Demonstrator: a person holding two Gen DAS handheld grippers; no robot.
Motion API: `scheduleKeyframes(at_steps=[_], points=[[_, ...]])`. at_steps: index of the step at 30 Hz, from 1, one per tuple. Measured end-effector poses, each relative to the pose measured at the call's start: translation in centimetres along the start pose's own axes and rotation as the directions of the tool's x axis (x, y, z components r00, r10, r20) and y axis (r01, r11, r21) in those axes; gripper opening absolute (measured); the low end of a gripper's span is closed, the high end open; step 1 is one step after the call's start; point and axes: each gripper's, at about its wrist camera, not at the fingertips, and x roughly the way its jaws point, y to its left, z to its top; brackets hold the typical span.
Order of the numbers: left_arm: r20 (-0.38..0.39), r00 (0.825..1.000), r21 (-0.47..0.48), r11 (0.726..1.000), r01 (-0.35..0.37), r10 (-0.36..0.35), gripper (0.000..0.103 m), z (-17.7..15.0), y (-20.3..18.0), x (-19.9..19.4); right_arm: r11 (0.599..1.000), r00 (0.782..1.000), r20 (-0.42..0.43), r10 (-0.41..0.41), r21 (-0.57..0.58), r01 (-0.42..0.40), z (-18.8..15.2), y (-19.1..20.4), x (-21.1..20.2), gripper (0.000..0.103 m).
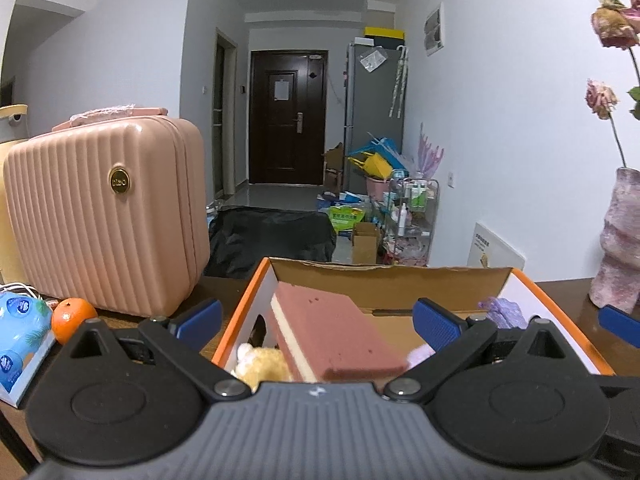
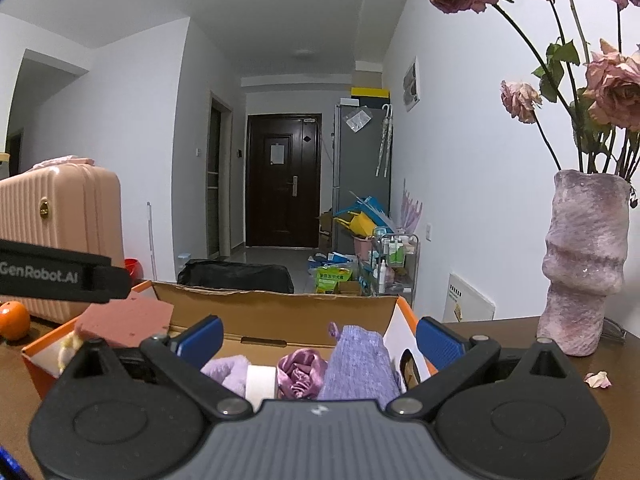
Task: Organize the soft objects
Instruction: 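Move both tools back from the box toward the items on the table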
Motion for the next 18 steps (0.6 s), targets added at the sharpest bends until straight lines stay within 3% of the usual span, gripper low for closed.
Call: scheduleKeyframes(at_steps=[18], points=[[-0.003,1.000,0.003,1.000,0.015,-0.015,0.103,-1.9,1.3,-4.6,1.000,1.000,-0.010,0.006,0.011,-0.005,-1.0,-1.0,-4.2,0.103]])
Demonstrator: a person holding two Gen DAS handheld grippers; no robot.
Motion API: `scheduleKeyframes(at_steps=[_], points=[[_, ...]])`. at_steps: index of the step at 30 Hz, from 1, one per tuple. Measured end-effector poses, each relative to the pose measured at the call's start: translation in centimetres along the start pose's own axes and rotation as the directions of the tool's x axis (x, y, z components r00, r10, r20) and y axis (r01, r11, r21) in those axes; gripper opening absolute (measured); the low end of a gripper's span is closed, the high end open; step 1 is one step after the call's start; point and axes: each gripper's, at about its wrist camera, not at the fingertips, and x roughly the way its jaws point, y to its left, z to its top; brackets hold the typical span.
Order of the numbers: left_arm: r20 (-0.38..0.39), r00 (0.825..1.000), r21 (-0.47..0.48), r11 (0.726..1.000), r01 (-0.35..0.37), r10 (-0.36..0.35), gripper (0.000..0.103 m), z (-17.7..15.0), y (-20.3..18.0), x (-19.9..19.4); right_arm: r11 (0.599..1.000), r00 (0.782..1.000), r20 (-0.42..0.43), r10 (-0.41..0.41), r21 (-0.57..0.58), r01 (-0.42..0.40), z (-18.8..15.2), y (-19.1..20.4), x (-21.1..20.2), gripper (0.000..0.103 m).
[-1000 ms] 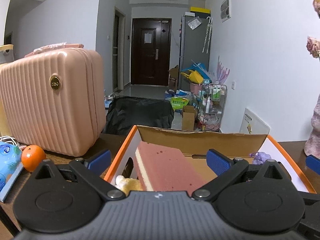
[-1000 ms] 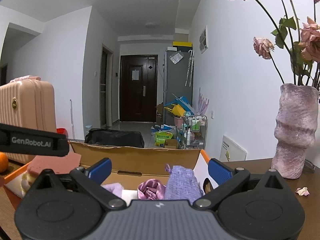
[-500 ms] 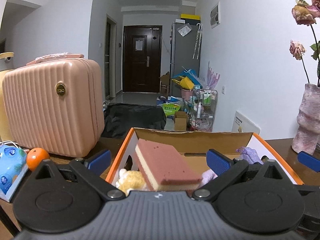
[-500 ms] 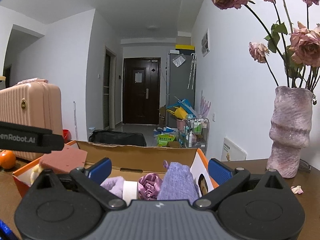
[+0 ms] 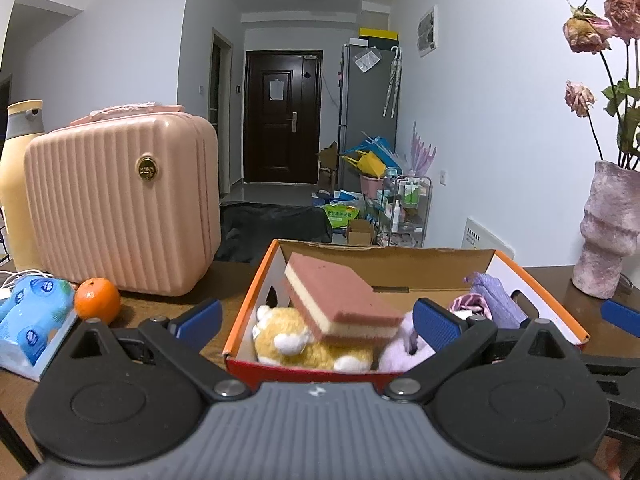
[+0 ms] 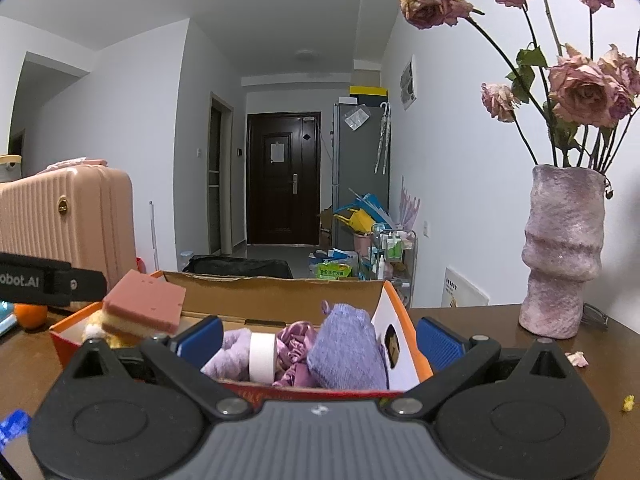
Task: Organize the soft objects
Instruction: 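Move both tools back from the box toward the items on the table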
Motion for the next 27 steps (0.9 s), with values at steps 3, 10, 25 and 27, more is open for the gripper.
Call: scheduleKeyframes(at_steps=[3,10,25,27], points=[[-0.001,1.000,0.004,1.000,0.000,0.000,0.103,-0.4,0.0,-0.8,1.000,1.000,0.000,0.000,-0.003,0.000,-0.3,0.0,-1.0,0.103],[0.004,1.000,0.005,1.000,0.005,-0.005,0.103,-1.1,0.1,-2.5,1.000,1.000,-0.002,-0.001,-0.003,0.001,-0.6,0.0,-2.1,0.103],[-0.002,1.000,0.025,1.000,0.018,-0.018,0.103,-3.0,0.2,-6.8,1.000,1.000,-0.020,-0.010,-0.007,0.009,-1.9,0.1,-7.0,0.103],[-0.003,1.000,0.027,0.999,0.020,-0.020,0.103,-3.2,0.4,-7.3,1.000,1.000,-0.023,-0.009,-0.009,0.009,-2.1,0.1,-7.7,0.103]])
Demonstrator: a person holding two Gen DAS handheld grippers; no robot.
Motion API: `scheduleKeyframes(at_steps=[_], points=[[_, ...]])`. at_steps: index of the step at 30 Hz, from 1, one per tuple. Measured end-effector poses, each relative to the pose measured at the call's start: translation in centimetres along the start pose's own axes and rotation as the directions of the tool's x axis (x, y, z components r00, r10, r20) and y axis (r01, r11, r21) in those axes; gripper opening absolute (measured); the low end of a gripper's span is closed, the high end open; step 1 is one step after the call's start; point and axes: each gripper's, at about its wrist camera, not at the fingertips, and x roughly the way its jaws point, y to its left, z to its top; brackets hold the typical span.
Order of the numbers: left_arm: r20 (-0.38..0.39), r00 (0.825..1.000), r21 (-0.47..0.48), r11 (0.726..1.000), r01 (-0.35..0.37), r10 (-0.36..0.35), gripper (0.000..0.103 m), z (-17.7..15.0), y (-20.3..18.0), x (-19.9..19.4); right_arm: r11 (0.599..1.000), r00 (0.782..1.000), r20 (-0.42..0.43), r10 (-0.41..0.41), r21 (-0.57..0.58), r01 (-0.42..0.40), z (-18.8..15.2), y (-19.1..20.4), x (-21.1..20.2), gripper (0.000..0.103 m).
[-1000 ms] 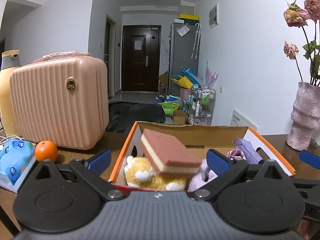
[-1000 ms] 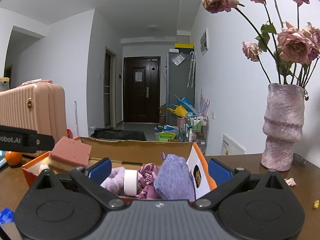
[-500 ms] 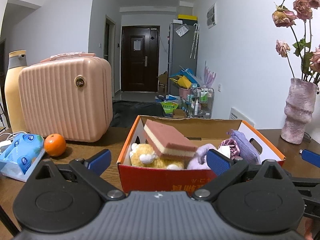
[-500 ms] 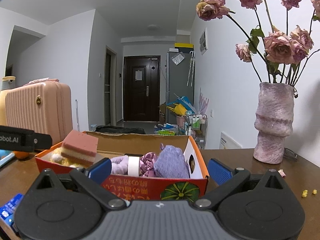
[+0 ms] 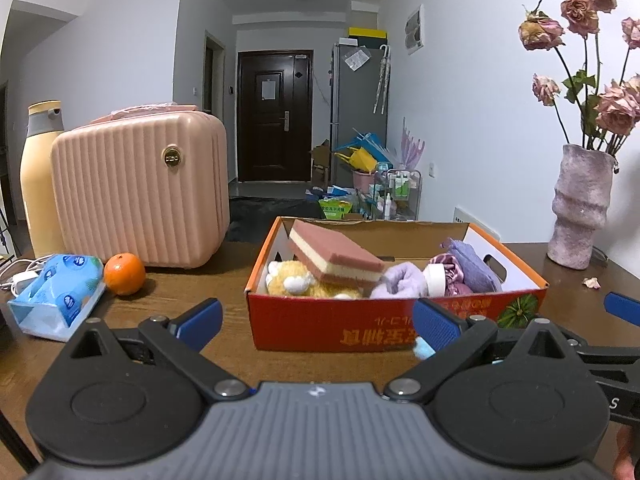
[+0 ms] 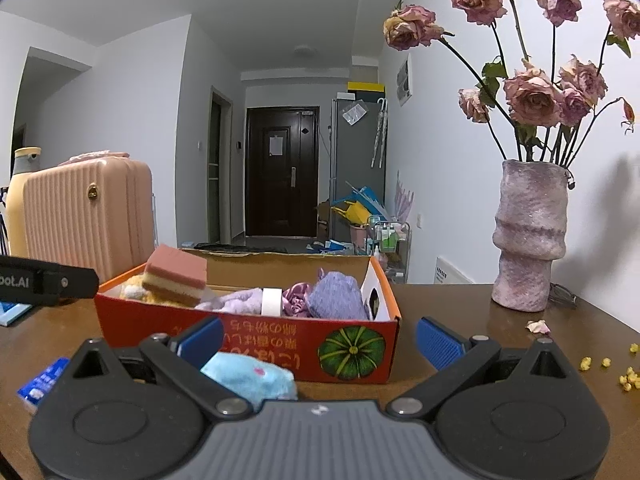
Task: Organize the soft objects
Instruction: 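Move both tools back from the box toward the items on the table, then grasp the clear plastic bag with the right tool and lift it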
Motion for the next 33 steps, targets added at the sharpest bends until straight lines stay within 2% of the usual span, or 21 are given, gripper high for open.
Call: scheduleKeyframes(at_steps=[22,33], points=[[-0.046,0.998,0.023,0.999,0.032,-0.031,0.103,-3.8,1.9,-6.1,0.999,0.999,-0.038,0.027,-0.020,-0.028,-1.9,0.6,-6.6,0.103],[-0.088,0.995,0.011,0.999,0.048,-0.046,0.103,-5.2,3.5,-7.6,0.998,0.996,-0.071,0.046,-0.029,-0.049,-2.6,1.0,-8.0,0.103]])
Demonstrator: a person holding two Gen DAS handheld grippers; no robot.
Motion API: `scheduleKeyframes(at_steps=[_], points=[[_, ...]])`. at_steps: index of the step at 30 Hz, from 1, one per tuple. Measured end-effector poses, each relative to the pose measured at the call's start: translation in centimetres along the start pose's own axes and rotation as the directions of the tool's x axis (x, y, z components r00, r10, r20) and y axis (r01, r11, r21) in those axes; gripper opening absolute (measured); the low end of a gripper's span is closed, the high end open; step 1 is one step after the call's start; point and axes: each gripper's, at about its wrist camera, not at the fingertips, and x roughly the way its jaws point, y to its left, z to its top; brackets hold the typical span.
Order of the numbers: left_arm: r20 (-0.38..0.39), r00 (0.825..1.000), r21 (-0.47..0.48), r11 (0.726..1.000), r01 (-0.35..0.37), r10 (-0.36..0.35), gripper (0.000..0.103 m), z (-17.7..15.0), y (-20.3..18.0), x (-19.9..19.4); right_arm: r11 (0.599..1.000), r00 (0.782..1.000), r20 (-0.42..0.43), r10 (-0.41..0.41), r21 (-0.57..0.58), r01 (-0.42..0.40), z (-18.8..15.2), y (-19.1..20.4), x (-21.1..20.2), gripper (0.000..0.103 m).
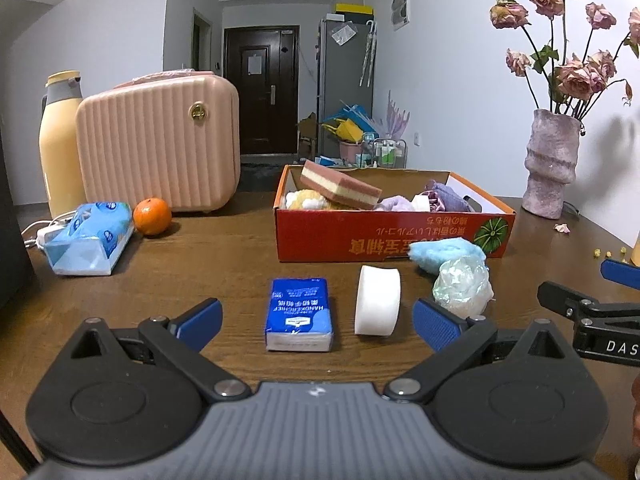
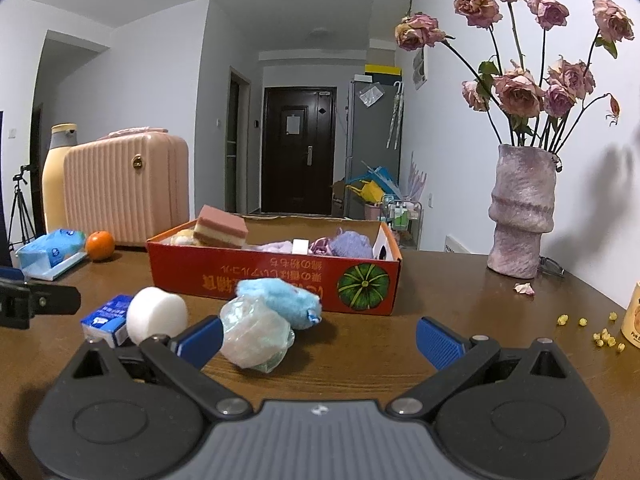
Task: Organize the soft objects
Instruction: 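Grasp the clear plastic bag with the right tool and lift it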
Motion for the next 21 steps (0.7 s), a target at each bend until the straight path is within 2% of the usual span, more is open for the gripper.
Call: scheduleKeyframes(at_steps=[11,21], points=[[-0.011,1.000,-0.006,1.000,0.009,-0.009,0.103,0.0,0.5,0.3,0.999,0.998,-0.055,0.036,-0.017,-0.037,-0.1,1.0,1.4,0.103],[-0.014,1.000,-0.021,1.000,-0.021,0.020,0.103,0.1,2.3,0.6,0.998,0.988,-0.141,0.059,-0.015,-0.062,0.5,3.7,5.6,0.101]])
